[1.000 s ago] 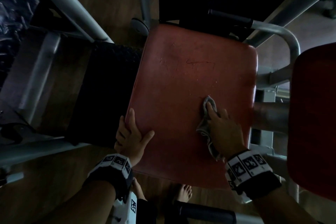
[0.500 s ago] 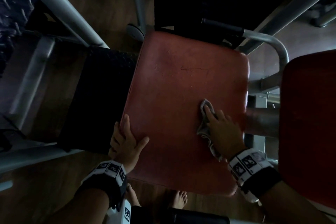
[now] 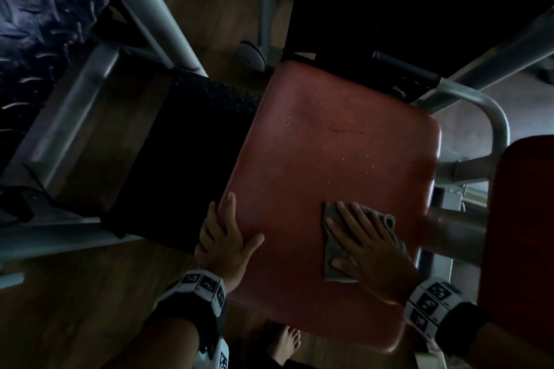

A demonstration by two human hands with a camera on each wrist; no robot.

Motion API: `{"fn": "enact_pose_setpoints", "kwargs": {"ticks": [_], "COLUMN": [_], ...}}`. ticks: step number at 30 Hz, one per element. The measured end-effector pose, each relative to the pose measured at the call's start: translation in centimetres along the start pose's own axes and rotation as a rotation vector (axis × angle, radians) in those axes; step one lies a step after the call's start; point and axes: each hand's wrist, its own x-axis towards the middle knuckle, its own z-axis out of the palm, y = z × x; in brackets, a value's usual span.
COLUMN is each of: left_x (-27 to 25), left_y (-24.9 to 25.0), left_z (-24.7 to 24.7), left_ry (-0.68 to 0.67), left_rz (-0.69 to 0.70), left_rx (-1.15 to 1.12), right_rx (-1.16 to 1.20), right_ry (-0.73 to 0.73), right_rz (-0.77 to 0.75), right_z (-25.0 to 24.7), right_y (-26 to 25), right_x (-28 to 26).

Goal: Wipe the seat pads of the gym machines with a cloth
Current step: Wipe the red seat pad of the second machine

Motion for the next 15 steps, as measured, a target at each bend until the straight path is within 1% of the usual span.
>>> {"fn": "enact_pose_setpoints", "kwargs": {"ticks": [3, 8, 12, 15], "left_x": [0.0, 0.0, 0.0, 0.0], "left_y": [-0.1, -0.1, -0.2, 0.0], "left_z": [0.0, 0.3, 0.3, 0.3], "left_ry": [-0.023, -0.012, -0.023, -0.006], "left_rz": [-0.002, -0.003, 0.005, -0.006], "left_rx": [0.001, -0.003, 0.001, 0.006], "right_rx": [-0.047, -0.022, -0.048, -0.081], "right_ry": [-0.021, 0.011, 0.057, 0.105], "right_rz": [-0.023, -0.003, -0.059, -0.115], "right_z": [-0.8, -2.5, -4.3, -6.0], "right_y": [0.8, -0.1, -0.8, -0.9], "right_x": [1.5, 5.8, 10.8, 15.4]}}
